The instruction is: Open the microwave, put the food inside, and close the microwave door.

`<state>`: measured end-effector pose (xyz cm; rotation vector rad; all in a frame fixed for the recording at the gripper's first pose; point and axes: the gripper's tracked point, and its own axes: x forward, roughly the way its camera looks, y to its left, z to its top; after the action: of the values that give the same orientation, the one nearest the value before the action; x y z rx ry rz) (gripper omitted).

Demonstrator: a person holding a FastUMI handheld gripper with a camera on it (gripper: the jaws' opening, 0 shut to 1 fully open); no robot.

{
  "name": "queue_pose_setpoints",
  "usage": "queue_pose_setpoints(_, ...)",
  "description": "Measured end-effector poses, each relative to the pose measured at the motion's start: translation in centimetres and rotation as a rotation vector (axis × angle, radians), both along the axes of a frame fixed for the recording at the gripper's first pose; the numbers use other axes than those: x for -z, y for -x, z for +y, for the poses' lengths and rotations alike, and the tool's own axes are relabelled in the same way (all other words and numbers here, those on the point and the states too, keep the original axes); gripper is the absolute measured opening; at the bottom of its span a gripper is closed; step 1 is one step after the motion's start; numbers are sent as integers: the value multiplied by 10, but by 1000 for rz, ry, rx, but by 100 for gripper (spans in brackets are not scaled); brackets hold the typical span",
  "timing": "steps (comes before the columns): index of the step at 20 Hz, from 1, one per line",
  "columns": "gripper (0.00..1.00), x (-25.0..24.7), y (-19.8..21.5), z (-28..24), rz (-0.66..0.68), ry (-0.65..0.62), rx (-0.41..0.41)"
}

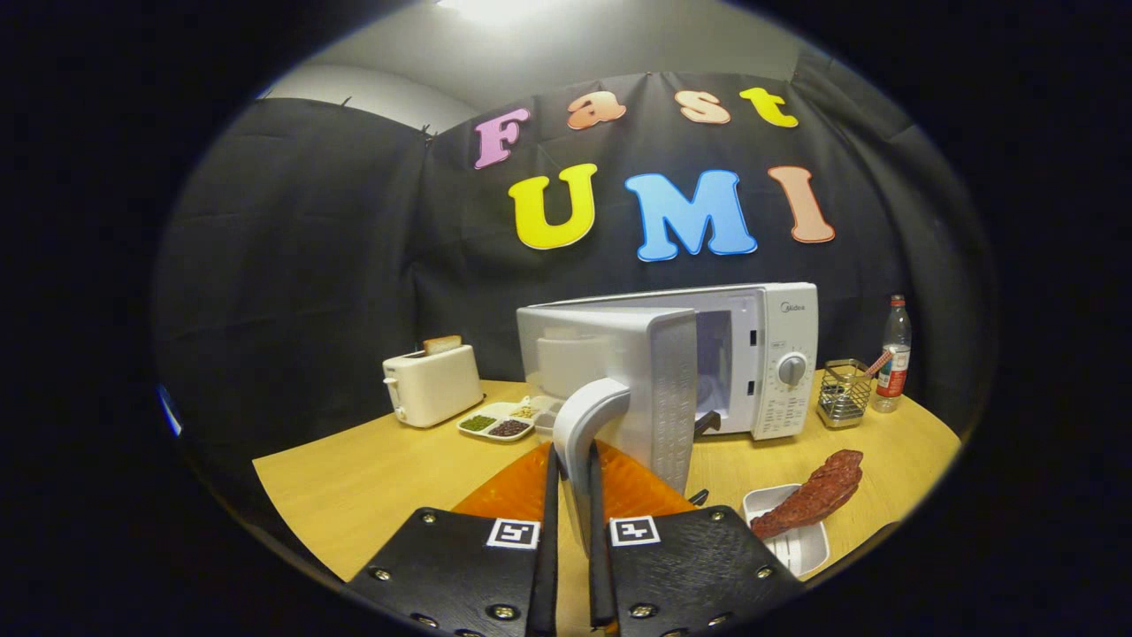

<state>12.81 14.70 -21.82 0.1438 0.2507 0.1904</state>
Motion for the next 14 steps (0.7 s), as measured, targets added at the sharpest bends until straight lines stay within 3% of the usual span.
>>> queue_pose_setpoints(4, 14, -6, 14, 40, -19, -22, 3)
queue_pose_setpoints(10, 14, -9, 27, 88, -59, 52, 22)
queue_pose_setpoints(14, 14, -12, 37, 125, -58, 45, -47)
